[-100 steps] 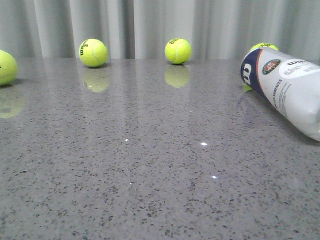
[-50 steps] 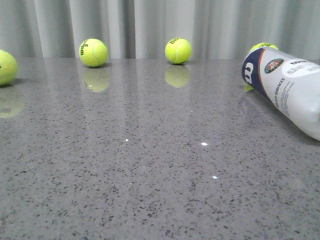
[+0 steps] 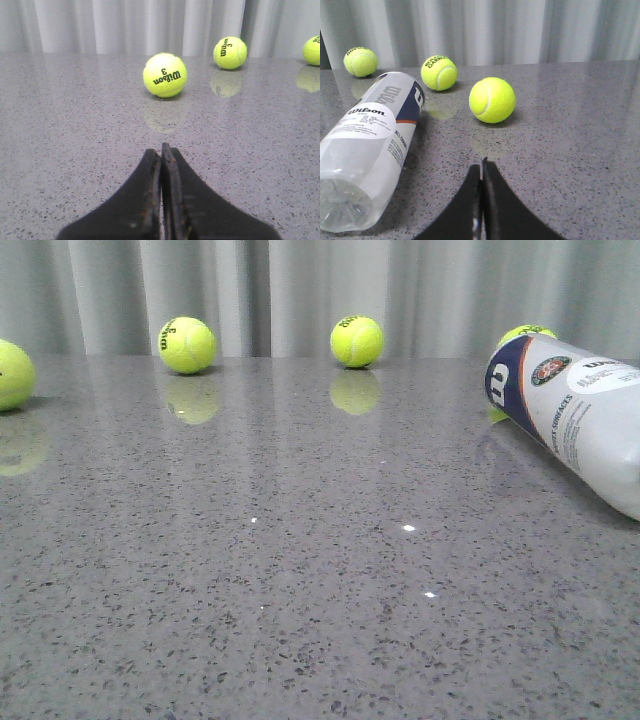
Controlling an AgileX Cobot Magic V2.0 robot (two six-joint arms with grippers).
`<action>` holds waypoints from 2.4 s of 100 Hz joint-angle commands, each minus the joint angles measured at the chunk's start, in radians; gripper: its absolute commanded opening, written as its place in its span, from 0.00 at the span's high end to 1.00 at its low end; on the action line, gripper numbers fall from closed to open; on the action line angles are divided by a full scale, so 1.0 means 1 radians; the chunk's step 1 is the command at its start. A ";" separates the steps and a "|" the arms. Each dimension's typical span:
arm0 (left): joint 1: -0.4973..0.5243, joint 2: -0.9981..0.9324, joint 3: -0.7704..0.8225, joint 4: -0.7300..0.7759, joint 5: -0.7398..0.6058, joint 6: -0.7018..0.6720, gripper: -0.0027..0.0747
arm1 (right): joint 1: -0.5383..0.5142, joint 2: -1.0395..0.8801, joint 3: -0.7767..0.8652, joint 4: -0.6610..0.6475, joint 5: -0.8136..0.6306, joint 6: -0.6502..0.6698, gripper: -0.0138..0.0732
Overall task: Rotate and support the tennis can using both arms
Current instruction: 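Lower the right gripper over the lying white Wilson tennis can, then grasp the can's middle with the right gripper and lift it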
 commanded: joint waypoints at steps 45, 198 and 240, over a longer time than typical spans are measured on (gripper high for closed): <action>0.001 -0.039 0.047 -0.008 -0.076 0.001 0.99 | 0.002 0.328 -0.371 0.016 0.372 -0.011 0.90; 0.001 -0.039 0.047 -0.008 -0.076 0.001 0.99 | 0.241 1.496 -1.186 0.194 0.769 0.151 0.14; 0.001 -0.039 0.047 -0.008 -0.076 0.001 0.99 | 0.241 1.539 -1.188 0.191 0.775 0.144 0.42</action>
